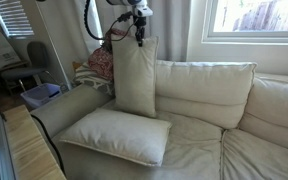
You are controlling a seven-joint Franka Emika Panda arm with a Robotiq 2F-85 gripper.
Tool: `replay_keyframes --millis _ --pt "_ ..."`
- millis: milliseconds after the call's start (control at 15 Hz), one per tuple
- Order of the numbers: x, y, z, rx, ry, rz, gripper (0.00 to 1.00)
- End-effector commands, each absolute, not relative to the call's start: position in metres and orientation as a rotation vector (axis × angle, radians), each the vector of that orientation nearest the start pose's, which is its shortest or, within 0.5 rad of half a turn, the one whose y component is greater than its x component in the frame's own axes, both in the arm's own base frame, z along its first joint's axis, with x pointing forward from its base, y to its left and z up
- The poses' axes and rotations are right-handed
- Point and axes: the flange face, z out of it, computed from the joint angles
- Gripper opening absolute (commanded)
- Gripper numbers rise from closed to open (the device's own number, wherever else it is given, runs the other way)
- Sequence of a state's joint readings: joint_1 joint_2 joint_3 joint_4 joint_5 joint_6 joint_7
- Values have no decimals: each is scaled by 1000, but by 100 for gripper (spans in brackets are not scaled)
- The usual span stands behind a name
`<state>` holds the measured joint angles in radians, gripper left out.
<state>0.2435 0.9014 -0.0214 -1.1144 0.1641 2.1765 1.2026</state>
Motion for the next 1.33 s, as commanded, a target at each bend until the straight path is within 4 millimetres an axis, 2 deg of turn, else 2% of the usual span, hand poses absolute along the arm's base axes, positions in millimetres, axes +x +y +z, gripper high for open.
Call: replay_keyframes --millis 0,333,600,800,867,1000,1200,1267 --pt "733 185 347 -2495 1512 61 5" --pt "698 202 409 -2468 1398 145 5" --pt "664 213 438 -2495 1303 179 5" --pt "643 228 443 -2455 1303 235 5" --pt "667 228 430 -2495 1316 184 18" --pt "655 233 430 -2496 1310 212 18" --pt "650 233 428 -2497 1312 226 18" --pt "652 233 435 -2436 1371 235 5"
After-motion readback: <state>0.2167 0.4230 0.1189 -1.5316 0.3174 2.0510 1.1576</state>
